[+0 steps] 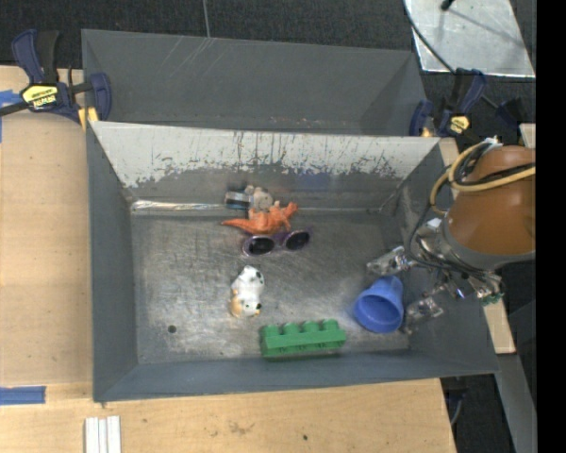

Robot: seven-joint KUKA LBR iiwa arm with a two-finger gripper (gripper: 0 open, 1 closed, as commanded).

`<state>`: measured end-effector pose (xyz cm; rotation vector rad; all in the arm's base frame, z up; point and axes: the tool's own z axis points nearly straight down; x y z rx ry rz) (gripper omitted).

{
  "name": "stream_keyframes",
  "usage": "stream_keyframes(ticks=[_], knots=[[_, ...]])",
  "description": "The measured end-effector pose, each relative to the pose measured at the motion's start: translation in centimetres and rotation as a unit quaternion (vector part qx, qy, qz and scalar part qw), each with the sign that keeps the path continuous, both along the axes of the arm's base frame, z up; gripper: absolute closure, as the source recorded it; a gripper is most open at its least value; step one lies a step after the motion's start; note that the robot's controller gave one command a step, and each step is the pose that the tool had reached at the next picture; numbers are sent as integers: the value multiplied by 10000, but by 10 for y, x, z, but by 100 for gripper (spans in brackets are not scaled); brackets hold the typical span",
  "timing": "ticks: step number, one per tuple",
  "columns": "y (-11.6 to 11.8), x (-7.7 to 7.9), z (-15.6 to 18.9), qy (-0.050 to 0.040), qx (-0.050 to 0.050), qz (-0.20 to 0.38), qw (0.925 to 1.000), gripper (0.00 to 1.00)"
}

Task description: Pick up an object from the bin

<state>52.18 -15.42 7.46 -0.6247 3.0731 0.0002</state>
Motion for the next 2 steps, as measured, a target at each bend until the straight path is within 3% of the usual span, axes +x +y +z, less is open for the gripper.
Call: stream_keyframes(ticks=[1, 2], knots=[[3, 6, -6, -109, -3, -181, 9998, 100], [3, 5, -5, -107, -3, -202, 9997, 100]])
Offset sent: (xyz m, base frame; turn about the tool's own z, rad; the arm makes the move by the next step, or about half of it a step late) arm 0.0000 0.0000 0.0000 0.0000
